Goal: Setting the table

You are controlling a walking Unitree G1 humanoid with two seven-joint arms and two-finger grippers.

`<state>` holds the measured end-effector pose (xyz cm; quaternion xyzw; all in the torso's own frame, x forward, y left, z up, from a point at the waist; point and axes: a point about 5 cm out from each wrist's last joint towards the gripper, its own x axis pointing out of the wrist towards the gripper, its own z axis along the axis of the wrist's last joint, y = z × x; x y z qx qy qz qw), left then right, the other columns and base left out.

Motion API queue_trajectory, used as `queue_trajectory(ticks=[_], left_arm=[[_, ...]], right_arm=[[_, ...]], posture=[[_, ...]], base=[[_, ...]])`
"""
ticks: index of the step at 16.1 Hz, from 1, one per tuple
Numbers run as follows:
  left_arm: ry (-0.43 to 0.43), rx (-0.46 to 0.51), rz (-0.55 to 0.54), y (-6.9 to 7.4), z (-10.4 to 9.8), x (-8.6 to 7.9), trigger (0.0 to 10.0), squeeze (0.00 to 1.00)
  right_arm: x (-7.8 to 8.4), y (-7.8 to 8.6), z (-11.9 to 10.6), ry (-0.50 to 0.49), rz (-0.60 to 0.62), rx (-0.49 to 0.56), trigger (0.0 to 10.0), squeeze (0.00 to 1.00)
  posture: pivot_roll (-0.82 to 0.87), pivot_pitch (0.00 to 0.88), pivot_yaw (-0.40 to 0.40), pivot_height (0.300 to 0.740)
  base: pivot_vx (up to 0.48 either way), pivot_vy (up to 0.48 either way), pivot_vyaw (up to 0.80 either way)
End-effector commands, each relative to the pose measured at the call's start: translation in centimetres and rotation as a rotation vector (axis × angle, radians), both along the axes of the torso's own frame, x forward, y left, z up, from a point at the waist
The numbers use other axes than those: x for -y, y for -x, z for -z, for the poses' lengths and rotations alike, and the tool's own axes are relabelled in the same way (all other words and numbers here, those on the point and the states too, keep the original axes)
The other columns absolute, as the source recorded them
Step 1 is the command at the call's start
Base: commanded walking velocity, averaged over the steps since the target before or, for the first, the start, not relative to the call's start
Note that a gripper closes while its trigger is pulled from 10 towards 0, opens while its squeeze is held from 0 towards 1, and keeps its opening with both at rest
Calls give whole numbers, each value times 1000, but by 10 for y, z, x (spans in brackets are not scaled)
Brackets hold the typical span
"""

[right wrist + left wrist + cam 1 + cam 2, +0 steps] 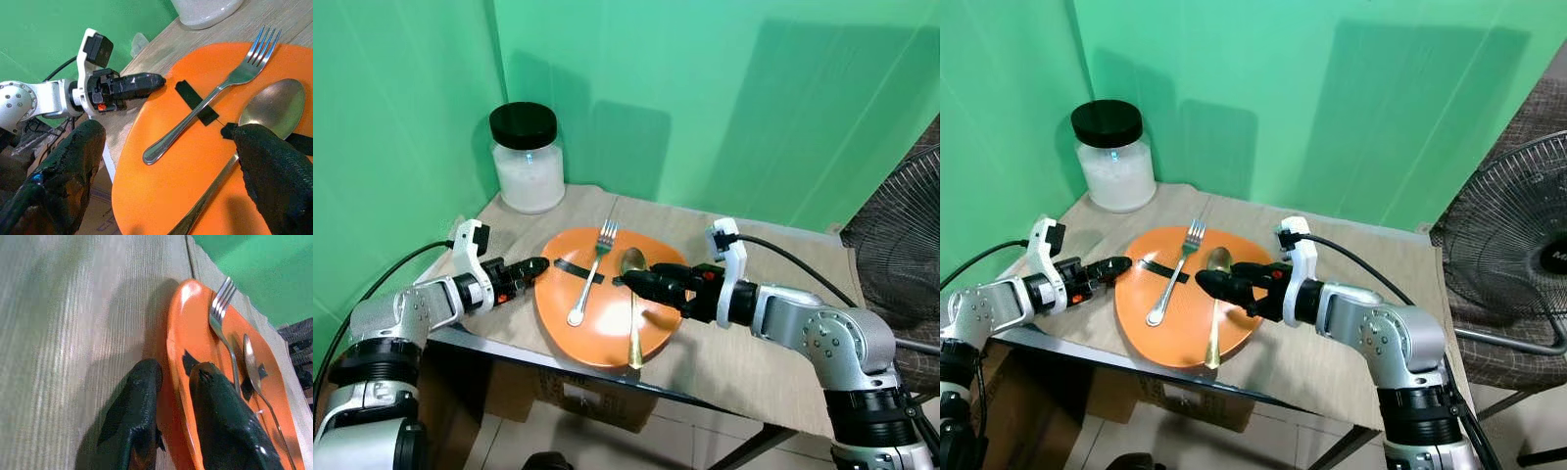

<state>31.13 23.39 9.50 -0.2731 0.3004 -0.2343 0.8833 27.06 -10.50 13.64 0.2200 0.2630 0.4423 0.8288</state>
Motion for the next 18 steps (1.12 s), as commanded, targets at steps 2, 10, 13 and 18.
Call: queue_trajectory(ticks=[2,10,13,18], left_arm=[[-5,39,-6,-9,-10,2,0,0],[10,84,-12,-10,-13,5,0,0],[14,101,-16,-6,-15,0,0,0],[37,267,-100,-14,-43,-15,0,0]], right_arm=[[4,-4,-5,-6,17,18,10000,0],[5,-4,-4,6,22,23,10000,0],[7,-5,0,22,43,24,10000,0],[21,-13,0,38,137,48,10000,0]], posture=[[159,0,-87,740],[164,0,-94,740],[166,0,-94,740],[167,0,-89,740]], base=[[0,0,0],[0,0,0],[0,0,0],[0,0,0]])
